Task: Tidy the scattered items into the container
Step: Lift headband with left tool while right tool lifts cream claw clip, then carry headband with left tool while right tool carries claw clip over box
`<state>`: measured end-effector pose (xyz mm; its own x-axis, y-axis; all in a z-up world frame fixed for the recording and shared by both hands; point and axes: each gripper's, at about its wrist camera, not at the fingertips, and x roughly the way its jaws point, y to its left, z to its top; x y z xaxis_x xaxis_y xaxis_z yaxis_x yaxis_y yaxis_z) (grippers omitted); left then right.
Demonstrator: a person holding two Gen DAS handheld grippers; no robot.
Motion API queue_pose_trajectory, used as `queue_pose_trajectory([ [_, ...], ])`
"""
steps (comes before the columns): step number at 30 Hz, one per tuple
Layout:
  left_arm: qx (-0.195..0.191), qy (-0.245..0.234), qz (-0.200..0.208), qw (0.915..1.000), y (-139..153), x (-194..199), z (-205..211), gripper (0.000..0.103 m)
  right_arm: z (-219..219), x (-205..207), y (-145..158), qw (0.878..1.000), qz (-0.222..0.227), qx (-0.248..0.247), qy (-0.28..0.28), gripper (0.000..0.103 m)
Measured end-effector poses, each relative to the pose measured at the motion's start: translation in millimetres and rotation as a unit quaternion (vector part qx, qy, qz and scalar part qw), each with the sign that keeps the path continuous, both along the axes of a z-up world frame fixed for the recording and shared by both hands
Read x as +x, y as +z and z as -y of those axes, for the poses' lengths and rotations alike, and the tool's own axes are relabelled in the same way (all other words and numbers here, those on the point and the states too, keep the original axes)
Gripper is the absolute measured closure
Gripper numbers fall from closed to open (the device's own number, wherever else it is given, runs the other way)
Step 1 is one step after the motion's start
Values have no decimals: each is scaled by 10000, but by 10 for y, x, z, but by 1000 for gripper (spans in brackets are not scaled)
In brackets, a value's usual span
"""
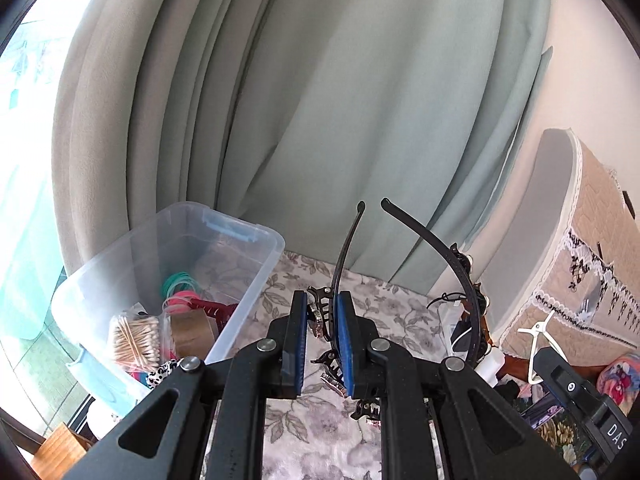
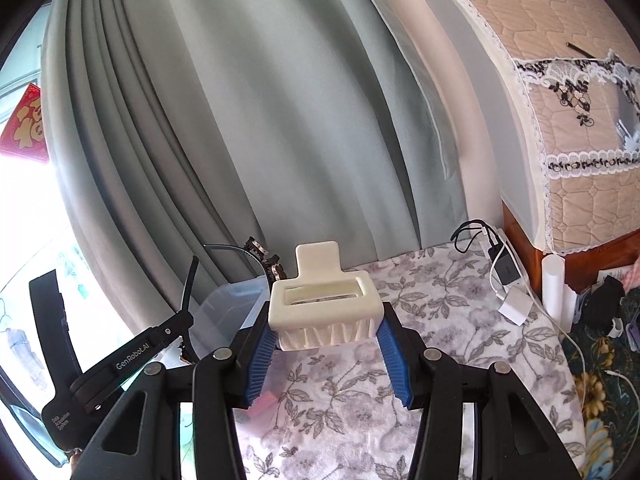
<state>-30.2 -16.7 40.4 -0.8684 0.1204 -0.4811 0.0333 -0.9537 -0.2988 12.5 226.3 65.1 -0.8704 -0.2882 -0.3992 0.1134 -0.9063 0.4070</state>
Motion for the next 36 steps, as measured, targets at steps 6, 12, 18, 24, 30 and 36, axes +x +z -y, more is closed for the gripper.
queue_pose_trajectory([
  [6, 227, 402, -118, 9989, 15, 113, 416, 88, 361, -34, 67, 9992, -89, 250, 293, 50],
  [12, 454, 803, -237, 9955, 30, 225, 833, 88, 788, -99, 104, 9965, -76, 488, 674, 50],
  [18, 644, 1183, -160, 9908, -109, 269, 1211, 88, 1264, -243, 11, 9909, 34, 752, 1119, 50],
  [24, 789, 1465, 28, 9860, -314, 227, 1483, 88, 1634, -383, -161, 9840, 251, 952, 1486, 50],
  [30, 868, 1699, 212, 9814, -489, 202, 1670, 88, 1969, -516, -342, 9756, 485, 1122, 1824, 50],
  [36, 735, 1832, 377, 9796, -596, 137, 1707, 88, 2172, -634, -462, 9702, 631, 1169, 2028, 50],
])
